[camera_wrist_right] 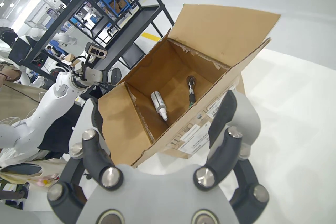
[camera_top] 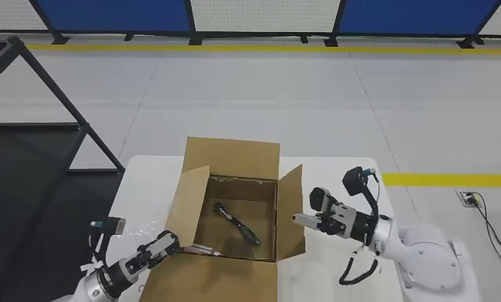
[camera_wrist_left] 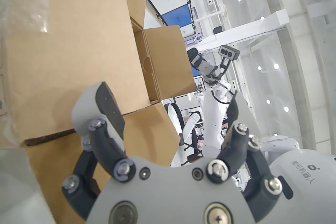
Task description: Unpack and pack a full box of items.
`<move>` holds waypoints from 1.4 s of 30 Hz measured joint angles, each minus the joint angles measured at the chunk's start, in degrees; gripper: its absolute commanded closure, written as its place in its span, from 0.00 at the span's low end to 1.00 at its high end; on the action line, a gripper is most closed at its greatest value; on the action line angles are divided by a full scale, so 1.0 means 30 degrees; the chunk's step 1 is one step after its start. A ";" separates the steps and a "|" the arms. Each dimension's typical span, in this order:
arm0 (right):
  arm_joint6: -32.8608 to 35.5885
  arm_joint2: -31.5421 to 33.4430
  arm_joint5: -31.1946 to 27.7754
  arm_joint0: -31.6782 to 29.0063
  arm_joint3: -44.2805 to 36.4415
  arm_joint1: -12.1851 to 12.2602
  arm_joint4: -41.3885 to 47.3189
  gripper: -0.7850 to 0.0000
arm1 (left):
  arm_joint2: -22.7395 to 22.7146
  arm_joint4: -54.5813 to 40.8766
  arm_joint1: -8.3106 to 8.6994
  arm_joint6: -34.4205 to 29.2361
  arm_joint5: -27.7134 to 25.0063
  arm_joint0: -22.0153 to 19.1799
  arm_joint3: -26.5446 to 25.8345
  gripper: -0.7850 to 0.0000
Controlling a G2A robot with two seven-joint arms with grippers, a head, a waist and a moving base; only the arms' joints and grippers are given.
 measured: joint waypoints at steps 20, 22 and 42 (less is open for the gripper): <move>-0.0850 -0.7282 -0.1486 0.6247 0.6609 -0.0304 0.1614 0.00 | 0.0368 -0.0013 0.0083 0.0491 0.0325 0.0066 0.0526 0.00; -0.1677 -0.8283 -0.1196 0.7145 0.7877 -0.0527 0.1361 0.00 | 0.0404 0.0014 0.0075 0.0848 0.0550 0.0065 0.0587 0.00; -0.3572 -1.2299 -0.0993 1.0808 1.4848 -0.1747 0.3080 0.00 | 0.0731 0.0636 0.0077 0.2483 0.2460 -0.0556 0.0908 0.00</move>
